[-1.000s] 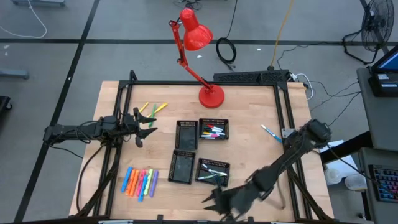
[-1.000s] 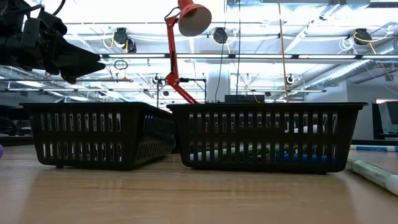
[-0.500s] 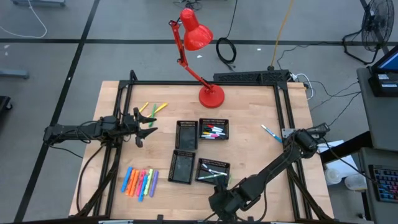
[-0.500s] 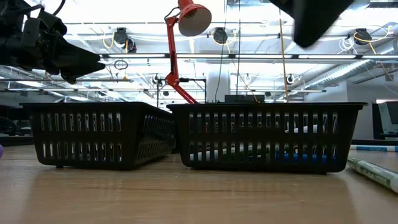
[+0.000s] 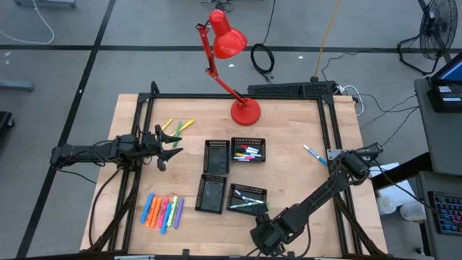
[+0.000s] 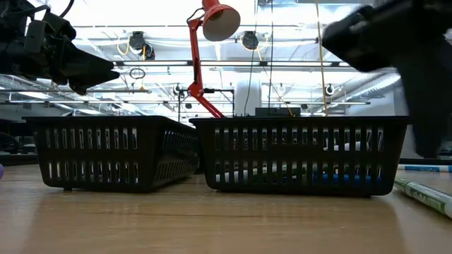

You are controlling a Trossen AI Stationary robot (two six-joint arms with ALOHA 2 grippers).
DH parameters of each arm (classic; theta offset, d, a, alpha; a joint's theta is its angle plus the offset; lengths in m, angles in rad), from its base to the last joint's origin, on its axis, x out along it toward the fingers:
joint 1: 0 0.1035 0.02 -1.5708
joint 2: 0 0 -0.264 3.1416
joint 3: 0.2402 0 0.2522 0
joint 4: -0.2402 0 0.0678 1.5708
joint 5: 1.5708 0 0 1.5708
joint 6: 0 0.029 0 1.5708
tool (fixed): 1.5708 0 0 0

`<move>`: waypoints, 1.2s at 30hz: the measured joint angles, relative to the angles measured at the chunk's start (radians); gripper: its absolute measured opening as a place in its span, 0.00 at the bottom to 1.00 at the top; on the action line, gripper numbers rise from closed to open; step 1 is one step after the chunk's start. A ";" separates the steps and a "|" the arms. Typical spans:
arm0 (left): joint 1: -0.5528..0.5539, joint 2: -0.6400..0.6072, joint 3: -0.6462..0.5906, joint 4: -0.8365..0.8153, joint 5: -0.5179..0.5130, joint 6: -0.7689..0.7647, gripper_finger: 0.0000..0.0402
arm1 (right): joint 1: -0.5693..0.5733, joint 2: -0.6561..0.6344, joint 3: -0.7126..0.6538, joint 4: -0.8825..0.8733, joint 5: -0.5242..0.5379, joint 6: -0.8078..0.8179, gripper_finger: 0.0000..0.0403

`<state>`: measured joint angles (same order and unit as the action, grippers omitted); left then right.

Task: Pick & Place Markers
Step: Put the green marker pen into the bottom right black bin

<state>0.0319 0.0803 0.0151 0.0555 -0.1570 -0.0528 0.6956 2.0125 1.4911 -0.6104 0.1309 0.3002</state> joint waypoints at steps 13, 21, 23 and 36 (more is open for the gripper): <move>0.000 0.000 0.000 0.000 0.000 0.000 0.52 | -0.002 -0.005 -0.125 0.046 0.024 -0.051 0.37; 0.000 0.000 0.000 0.000 0.000 0.000 0.52 | -0.002 -0.005 -0.144 0.041 -0.006 -0.025 0.26; 0.000 0.000 0.000 0.000 0.000 0.000 0.52 | -0.002 -0.004 -0.144 0.041 -0.023 -0.024 0.21; 0.000 0.000 0.000 0.000 0.000 0.000 0.52 | -0.002 -0.018 -0.148 0.055 -0.031 0.119 0.04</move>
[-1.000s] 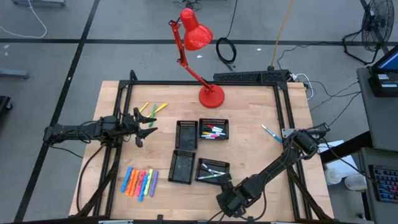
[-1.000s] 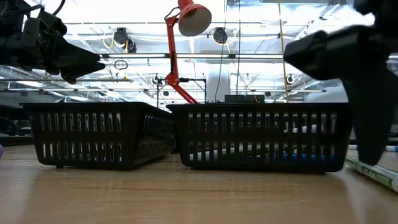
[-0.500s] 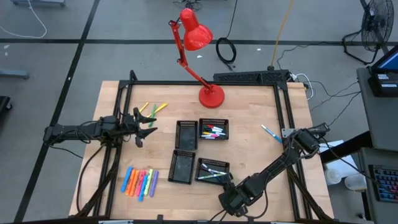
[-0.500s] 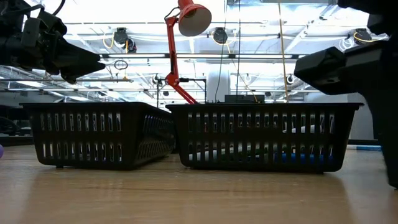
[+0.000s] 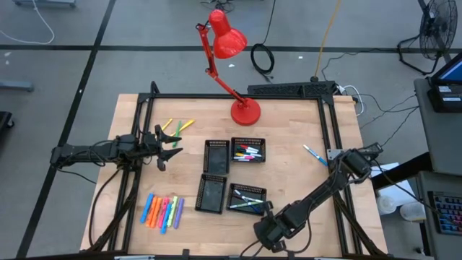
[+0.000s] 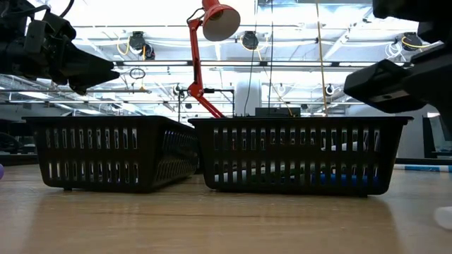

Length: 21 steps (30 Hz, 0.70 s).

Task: Pick & Place Markers
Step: Put the green marker pen into the bottom right black bin

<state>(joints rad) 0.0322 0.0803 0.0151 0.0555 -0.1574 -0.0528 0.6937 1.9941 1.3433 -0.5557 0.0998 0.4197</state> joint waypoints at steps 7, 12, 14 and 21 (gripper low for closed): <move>0.000 0.000 0.000 0.000 0.000 0.000 0.52 | -0.005 -0.116 -0.002 0.055 0.003 0.060 0.04; 0.000 0.000 0.000 0.000 0.000 0.000 0.52 | -0.009 -0.189 -0.003 0.123 0.078 0.033 0.06; 0.000 0.000 0.000 0.000 0.000 0.000 0.52 | -0.020 -0.218 -0.003 0.172 0.102 -0.011 0.05; 0.000 0.000 0.001 0.000 0.000 0.000 0.52 | -0.119 -0.271 -0.001 0.306 0.189 -0.119 0.05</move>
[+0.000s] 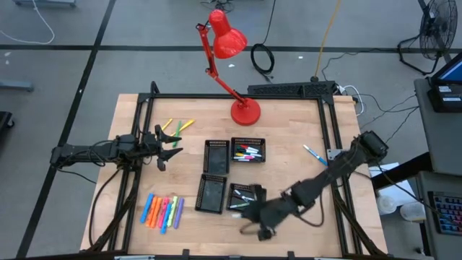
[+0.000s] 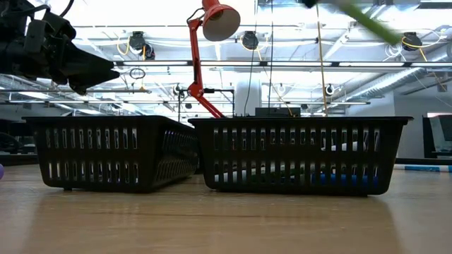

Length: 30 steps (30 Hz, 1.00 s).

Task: Pick & Place Markers
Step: Put the green marker pen into the bottom right black bin

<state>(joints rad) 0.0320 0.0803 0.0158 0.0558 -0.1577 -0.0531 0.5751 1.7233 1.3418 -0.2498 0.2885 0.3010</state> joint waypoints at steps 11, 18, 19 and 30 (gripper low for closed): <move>0.000 0.000 0.000 0.000 0.000 0.000 0.52 | -0.177 0.045 -0.038 -0.029 -0.133 0.082 0.05; 0.000 0.000 0.000 0.000 0.000 0.000 0.52 | -0.181 0.047 -0.099 -0.024 -0.162 0.132 0.06; 0.000 0.000 0.000 0.000 0.000 0.000 0.52 | -0.179 0.047 -0.101 -0.018 -0.162 0.135 0.06; 0.000 0.000 0.000 0.000 0.000 0.000 0.52 | -0.174 0.047 -0.110 -0.008 -0.166 0.425 0.23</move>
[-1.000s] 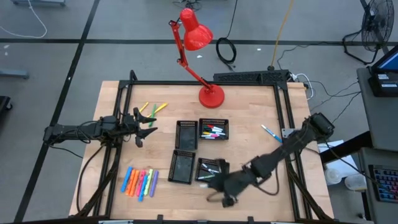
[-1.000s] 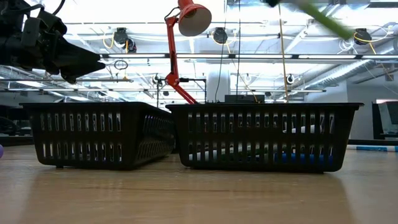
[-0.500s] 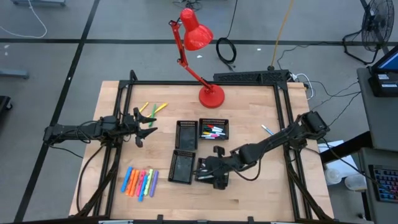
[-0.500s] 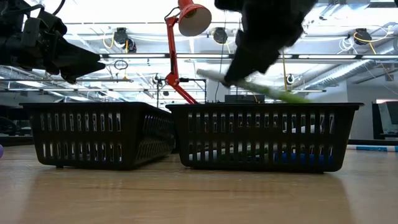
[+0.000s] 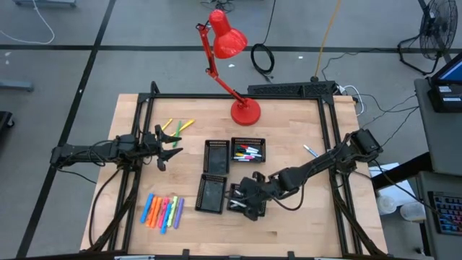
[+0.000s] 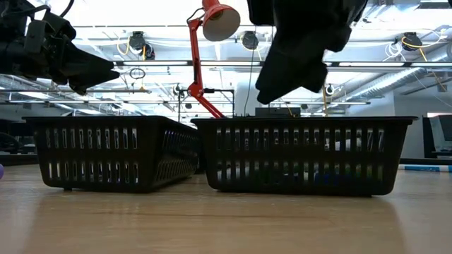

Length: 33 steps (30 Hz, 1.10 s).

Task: Pick & Place Markers
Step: Put the green marker pen into the bottom right black bin, then put the light blue marker pen into the bottom right black bin

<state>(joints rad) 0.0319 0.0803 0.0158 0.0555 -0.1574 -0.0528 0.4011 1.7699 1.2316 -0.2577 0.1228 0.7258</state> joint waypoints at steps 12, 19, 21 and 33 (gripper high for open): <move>0.000 0.000 0.000 0.000 0.000 0.000 0.52 | -0.026 -0.069 0.000 -0.114 -0.309 0.067 0.27; 0.000 0.000 0.000 0.000 0.000 0.000 0.52 | -0.028 -0.194 0.000 -0.485 -0.117 0.076 0.23; 0.000 0.000 0.000 0.000 0.000 0.000 0.52 | -0.028 -0.241 0.000 -0.576 -0.043 0.102 0.22; 0.000 0.000 0.000 0.000 0.000 0.000 0.52 | -0.113 -0.470 -0.148 -1.079 0.292 0.439 0.27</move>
<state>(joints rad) 0.0322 0.0803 0.0154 0.0555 -0.1574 -0.0528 0.2877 1.3003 1.0834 -1.3369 0.4143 1.1651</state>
